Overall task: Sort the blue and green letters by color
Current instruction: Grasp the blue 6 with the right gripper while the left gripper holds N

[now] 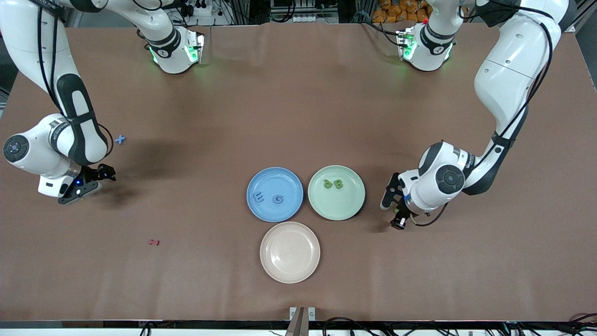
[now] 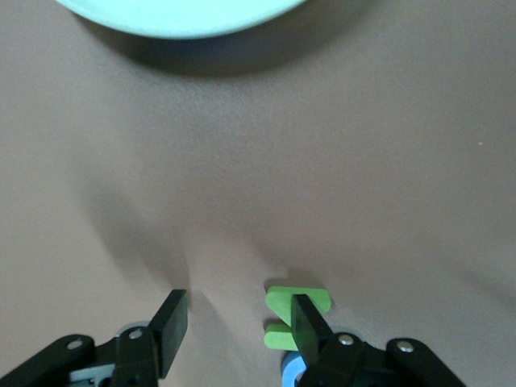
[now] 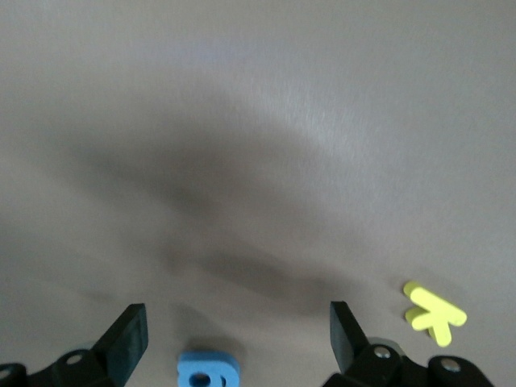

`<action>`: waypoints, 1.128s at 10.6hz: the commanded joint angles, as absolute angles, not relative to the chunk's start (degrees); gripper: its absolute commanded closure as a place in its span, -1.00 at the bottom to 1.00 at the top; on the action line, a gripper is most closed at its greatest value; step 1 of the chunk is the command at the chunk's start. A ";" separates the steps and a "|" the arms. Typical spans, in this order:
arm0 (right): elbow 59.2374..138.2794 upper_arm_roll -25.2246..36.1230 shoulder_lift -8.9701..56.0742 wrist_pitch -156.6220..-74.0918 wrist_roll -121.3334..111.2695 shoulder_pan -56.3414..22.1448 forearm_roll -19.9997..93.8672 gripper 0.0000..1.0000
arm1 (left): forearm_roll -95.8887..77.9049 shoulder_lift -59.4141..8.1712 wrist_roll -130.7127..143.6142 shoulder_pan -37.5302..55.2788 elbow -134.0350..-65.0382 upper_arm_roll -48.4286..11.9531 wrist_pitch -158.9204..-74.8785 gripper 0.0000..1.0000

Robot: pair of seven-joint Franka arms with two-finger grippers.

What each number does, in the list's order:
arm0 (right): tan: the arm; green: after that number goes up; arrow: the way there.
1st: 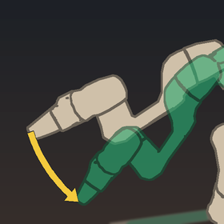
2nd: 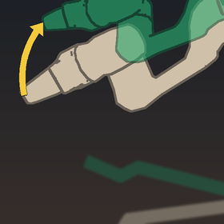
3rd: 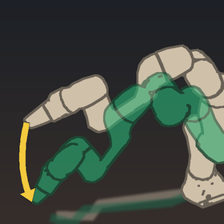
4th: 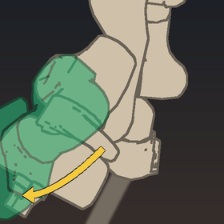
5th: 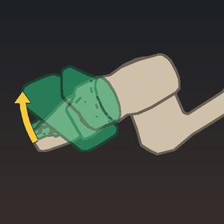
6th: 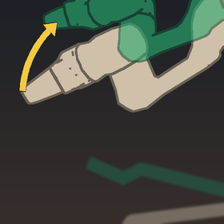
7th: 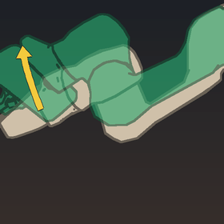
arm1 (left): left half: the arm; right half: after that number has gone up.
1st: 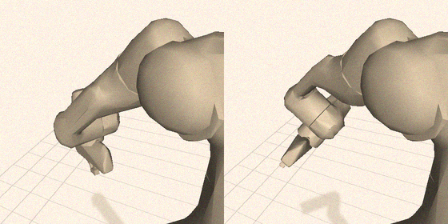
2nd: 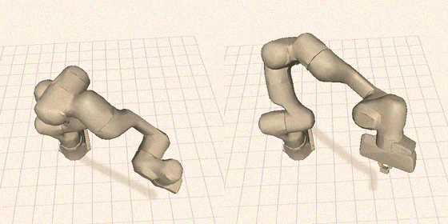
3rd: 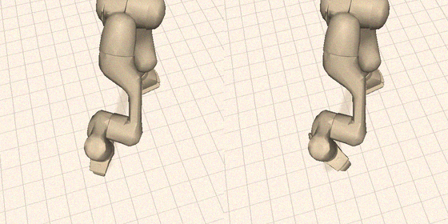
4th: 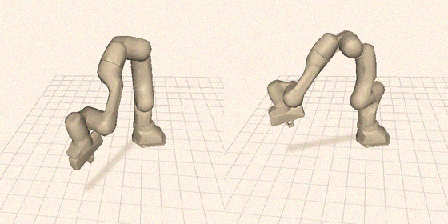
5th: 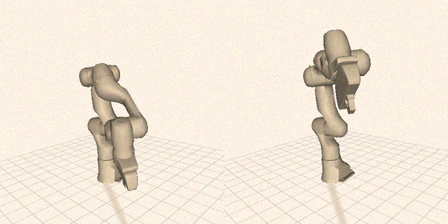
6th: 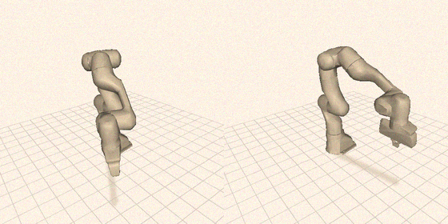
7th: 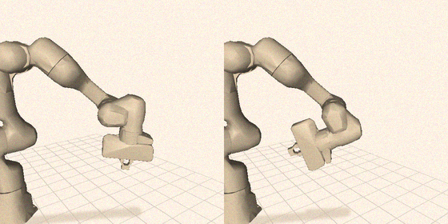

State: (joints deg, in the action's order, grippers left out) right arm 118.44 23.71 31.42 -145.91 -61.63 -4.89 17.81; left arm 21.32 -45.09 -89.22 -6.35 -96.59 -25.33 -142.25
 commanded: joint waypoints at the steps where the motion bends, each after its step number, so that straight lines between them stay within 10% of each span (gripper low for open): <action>1: 122.78 23.20 27.78 -146.08 -65.30 -2.03 17.84 -1.00 | 21.71 -44.03 -91.05 -7.56 -98.61 -26.80 -142.65 -0.26; 12: 125.86 23.12 26.45 -146.78 -65.39 -3.43 22.06 -1.00 | 21.80 -43.68 -95.54 -11.95 -97.65 -31.38 -134.21 -0.26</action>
State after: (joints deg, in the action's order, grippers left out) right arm 123.73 23.22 28.50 -145.74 -63.95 -3.53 21.20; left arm 21.32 -44.63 -93.90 -11.09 -96.72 -29.98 -135.64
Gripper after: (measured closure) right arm 0.000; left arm 0.370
